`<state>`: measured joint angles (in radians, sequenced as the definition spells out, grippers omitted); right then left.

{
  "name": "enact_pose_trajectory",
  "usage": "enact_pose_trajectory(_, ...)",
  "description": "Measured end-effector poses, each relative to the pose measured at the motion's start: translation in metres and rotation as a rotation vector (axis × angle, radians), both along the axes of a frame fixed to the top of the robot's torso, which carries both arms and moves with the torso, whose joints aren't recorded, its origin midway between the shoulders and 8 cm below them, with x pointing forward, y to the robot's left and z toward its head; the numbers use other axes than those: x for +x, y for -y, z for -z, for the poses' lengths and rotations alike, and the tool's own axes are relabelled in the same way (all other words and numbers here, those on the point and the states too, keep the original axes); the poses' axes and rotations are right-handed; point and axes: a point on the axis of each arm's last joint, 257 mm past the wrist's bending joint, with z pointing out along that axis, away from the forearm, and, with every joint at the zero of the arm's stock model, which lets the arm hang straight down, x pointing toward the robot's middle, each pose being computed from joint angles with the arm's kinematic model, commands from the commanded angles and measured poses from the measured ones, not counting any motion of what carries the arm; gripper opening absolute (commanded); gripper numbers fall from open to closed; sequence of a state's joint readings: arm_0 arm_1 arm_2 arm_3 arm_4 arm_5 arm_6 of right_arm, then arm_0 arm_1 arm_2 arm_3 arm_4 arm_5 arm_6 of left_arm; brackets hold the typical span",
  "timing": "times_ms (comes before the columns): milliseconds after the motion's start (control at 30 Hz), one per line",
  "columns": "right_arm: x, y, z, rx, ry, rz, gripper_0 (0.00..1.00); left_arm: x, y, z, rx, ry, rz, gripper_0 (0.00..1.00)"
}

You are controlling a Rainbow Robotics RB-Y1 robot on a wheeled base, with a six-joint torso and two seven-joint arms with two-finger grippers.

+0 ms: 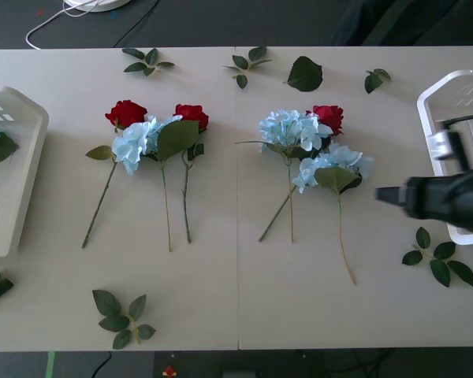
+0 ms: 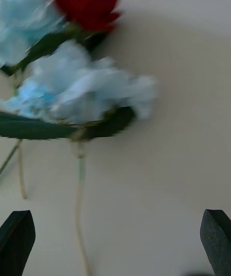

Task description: Place the red flowers into the right box and the blue flowers into the left box. If a person shows an open palm, hand one flower to the person first, then continue sorting.

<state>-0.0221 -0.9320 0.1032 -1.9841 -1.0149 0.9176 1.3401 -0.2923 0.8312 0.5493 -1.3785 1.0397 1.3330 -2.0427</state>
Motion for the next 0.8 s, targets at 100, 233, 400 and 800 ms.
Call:
enact_pose_trajectory(100,0.011,-0.021,0.013,0.007,-0.009,-0.029,1.0,0.007,0.019,-0.027,-0.013,-0.006,-0.028,0.93)
enact_pose_trajectory(233,0.03,-0.034,0.032,-0.033,0.0,-0.046,1.0,0.016,0.049,-0.035,-0.036,-0.057,-0.14,0.93)
enact_pose_trajectory(400,0.047,-0.037,0.054,-0.111,0.001,-0.046,1.0,0.022,0.086,-0.005,0.152,-0.144,-0.096,0.93)
enact_pose_trajectory(800,0.059,-0.047,0.089,-0.152,-0.022,0.08,1.0,0.027,0.156,0.068,0.48,-0.262,-0.038,0.93)
